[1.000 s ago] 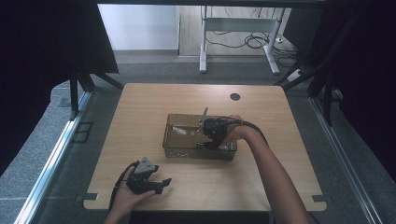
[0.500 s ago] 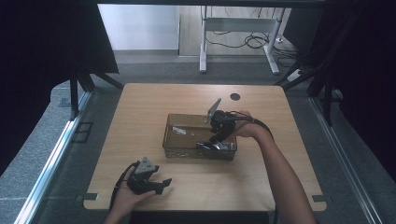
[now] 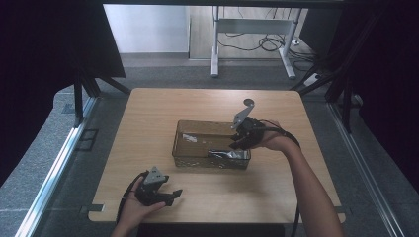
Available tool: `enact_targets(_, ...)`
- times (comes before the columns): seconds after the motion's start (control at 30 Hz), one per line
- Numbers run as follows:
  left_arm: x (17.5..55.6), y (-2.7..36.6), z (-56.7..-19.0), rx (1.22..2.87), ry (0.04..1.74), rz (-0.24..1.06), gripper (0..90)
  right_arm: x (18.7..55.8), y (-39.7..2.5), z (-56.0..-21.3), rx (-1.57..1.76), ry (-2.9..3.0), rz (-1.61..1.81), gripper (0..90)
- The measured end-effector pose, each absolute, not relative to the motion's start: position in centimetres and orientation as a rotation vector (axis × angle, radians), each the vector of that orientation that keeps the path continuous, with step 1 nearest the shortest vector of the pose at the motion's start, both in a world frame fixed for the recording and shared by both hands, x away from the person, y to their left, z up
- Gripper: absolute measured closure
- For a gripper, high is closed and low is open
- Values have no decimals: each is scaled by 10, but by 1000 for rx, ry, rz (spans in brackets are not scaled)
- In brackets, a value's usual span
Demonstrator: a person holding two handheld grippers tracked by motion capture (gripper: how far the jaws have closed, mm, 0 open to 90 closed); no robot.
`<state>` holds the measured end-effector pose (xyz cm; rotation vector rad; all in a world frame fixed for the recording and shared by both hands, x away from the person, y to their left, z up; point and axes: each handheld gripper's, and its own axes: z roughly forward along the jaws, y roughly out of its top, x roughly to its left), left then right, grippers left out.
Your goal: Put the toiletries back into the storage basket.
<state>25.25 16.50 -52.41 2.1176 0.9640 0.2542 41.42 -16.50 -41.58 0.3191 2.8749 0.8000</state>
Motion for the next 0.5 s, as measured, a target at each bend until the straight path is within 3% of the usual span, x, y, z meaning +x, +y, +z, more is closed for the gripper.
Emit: enact_targets(0.5, 253, 163, -526, 2126, 969, 252, 263, 390, -231, -427, 489, 2751, 1008, 618)
